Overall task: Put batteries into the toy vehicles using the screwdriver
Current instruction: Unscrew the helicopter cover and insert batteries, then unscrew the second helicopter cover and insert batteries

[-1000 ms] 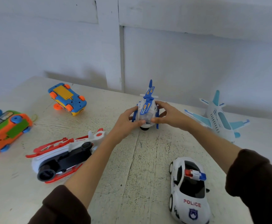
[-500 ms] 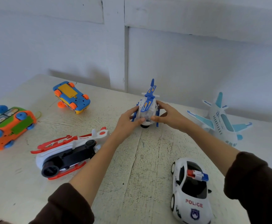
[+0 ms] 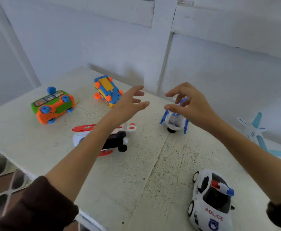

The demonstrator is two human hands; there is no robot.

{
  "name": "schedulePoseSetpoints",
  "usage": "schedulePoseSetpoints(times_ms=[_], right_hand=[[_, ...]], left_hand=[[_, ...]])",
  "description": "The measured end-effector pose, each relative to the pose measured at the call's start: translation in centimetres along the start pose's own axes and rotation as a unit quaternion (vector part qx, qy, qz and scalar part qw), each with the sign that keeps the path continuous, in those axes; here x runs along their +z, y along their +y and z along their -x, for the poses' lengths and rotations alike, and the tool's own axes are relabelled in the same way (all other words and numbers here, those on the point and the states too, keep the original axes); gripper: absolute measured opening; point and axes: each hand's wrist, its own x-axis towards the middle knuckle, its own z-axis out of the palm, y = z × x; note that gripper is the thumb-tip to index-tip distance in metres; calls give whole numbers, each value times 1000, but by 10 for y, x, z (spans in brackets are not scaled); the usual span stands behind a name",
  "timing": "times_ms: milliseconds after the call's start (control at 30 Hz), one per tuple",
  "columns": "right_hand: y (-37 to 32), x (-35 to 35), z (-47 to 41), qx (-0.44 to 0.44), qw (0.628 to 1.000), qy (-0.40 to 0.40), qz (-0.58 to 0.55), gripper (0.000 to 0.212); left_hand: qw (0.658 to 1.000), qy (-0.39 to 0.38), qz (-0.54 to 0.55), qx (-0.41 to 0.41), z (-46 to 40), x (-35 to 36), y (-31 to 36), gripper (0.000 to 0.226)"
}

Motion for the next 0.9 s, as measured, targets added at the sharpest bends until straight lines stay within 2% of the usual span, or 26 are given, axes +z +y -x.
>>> schedulePoseSetpoints(times_ms=[167,267,400,567,667,800,900], right_hand=[[-33,61,-14,-101,979,-175,6,37],[-47,94,-20,-141,955,-263,8,46],[-60,130,-30,-194,918,-343,41,60],[-63,156,-45,-199,889,-390,136,78],[-63,164,-51,-168,875,-431,142,80],[-63,170,-49,-143,891,-419,99,75],[-61,170,-43,-120,911,-391,59,66]], left_hand=[[997,72,-27,-17,43,-60,-24,43],[994,75,-78,-35,70,-88,-44,41],[988,54,-126,-77,105,-111,-71,51],[989,21,-82,-122,125,-104,-91,66],[991,25,-33,-124,127,-99,-94,57],[993,38,-10,-113,124,-101,-94,47],[992,59,21,-110,123,-100,-94,47]])
